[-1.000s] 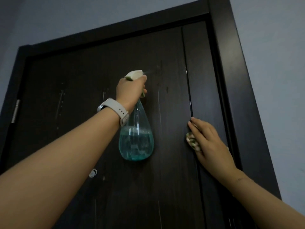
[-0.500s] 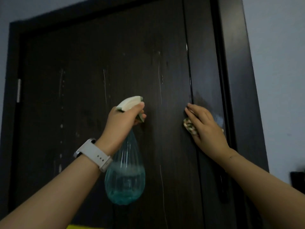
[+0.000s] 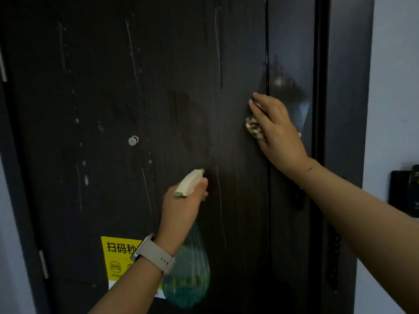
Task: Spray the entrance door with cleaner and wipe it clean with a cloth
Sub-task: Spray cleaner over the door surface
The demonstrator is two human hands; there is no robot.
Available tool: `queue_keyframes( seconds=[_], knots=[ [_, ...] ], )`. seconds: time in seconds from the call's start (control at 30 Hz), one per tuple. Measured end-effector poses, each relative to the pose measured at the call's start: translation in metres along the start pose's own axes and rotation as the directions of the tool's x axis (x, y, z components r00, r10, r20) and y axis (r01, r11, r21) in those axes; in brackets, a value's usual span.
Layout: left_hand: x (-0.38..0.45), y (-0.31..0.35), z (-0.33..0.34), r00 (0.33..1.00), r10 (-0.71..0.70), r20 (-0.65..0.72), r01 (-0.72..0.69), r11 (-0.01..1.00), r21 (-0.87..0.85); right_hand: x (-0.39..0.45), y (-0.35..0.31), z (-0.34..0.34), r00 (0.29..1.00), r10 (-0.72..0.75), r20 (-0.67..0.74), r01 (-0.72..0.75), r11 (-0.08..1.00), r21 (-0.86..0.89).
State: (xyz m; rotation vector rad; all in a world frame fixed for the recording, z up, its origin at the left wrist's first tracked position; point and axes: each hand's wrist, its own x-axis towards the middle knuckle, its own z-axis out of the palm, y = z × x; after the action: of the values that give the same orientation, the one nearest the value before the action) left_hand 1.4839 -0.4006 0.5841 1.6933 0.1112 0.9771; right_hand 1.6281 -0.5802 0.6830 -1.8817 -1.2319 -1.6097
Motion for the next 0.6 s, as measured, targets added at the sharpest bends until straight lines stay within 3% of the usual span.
queue_keyframes(
  seconds=[0.37, 0.6],
  knots=[
    [-0.009, -0.008, 0.007, 0.999, 0.034, 0.022, -0.036, 0.996, 0.085, 0.0, -0.001, -0.001, 1.0, 0.015, 0.006, -0.015, 1.0, -0.014],
    [-0.036, -0.025, -0.013, 0.998, -0.055, -0.027, 0.055, 0.998, -0.008, -0.026, -0.042, 0.01, 0.988, 0.156, 0.005, -0.156, 0.984, 0.089]
  ],
)
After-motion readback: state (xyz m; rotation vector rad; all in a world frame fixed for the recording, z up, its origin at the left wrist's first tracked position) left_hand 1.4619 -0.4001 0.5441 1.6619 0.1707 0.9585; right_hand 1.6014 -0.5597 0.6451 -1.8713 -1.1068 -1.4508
